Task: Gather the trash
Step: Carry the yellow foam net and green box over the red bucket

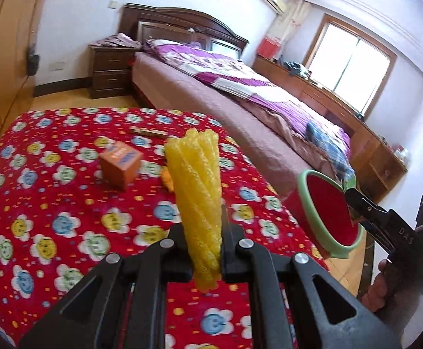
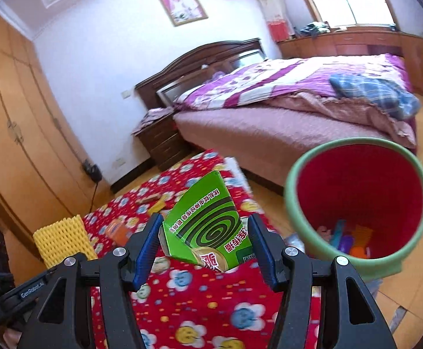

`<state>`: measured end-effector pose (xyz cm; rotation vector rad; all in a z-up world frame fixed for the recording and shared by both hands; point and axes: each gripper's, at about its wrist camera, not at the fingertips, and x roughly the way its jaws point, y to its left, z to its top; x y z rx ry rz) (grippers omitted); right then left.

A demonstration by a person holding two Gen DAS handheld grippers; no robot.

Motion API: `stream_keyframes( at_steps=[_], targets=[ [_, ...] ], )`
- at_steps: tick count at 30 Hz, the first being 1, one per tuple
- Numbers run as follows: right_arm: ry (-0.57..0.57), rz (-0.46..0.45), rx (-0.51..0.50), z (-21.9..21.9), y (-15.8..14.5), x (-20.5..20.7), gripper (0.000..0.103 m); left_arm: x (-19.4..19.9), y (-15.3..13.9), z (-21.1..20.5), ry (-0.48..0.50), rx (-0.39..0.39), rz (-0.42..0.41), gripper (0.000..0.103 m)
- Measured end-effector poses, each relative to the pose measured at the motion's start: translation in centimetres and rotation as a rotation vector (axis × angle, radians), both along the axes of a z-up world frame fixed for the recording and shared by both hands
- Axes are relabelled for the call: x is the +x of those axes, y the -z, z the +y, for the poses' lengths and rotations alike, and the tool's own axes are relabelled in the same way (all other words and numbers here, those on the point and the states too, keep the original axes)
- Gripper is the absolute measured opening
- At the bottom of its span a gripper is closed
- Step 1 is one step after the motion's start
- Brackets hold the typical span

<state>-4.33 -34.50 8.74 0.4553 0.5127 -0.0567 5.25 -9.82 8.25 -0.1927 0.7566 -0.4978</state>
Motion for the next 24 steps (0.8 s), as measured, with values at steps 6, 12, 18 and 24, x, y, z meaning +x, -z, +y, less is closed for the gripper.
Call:
stream_keyframes(
  at_steps=[6, 12, 18, 24],
  targets=[
    [0.097, 0.008, -0.002, -3.4, 0.9, -1.5, 0.061, 0.1, -0.3, -4.2, 0.082, 0.021, -0.005, 0.011],
    [0.187, 0.038, 0.026, -7.0, 2.4, -2.2, 0.061, 0.6, -0.2, -7.8, 0.148, 0.038, -0.004, 0.011],
    [0.248, 0.076, 0.067, -9.7, 4.2, -2.6, 0.062, 1.2, 0.1, -10.6, 0.2, 0.053, 0.0, 0.011],
    [0.287, 0.097, 0.095, -11.2, 5.3, -2.7, 0.063, 1.6, 0.5, -13.3, 0.246, 0.071, 0.007, 0.011]
  ],
)
